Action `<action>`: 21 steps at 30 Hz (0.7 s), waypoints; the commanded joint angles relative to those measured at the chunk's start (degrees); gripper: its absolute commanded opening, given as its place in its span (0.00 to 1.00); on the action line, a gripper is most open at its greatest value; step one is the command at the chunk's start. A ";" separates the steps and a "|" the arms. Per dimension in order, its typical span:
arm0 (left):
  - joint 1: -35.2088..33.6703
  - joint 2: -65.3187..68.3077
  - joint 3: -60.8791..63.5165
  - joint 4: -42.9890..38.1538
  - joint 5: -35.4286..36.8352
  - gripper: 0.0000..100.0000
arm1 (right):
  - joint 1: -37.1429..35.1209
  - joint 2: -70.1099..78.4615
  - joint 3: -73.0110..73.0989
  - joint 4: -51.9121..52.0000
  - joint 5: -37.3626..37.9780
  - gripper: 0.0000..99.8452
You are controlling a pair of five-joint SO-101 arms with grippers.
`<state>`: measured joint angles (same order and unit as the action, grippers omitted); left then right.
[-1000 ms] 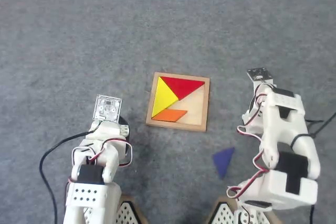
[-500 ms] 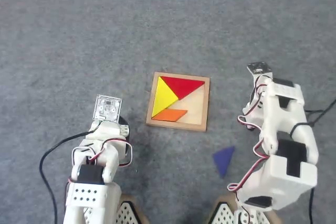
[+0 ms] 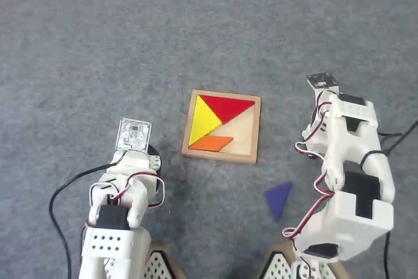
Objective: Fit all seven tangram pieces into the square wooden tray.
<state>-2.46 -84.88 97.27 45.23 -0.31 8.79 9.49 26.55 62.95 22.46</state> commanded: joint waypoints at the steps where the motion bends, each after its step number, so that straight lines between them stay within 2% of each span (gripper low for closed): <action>1: -0.26 -0.79 -0.48 0.44 0.44 0.02 | -4.09 -0.66 -2.46 1.10 0.53 0.13; 7: -0.26 -0.79 -0.48 0.44 0.44 0.02 | -13.05 -0.66 -2.37 1.19 0.35 0.12; 11: -0.26 -0.79 -0.48 0.44 0.44 0.02 | -18.77 -0.66 -2.37 1.19 -2.46 0.12; 18: -0.26 -0.79 -0.48 0.44 0.44 0.02 | -19.65 -2.33 -4.40 4.53 -2.90 0.13; 21: -0.26 -0.79 -0.48 0.44 0.44 0.02 | -19.74 -7.60 -6.24 8.22 -4.75 0.18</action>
<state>-2.46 -84.88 97.27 45.23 -0.31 -9.76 8.70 24.26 67.69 19.91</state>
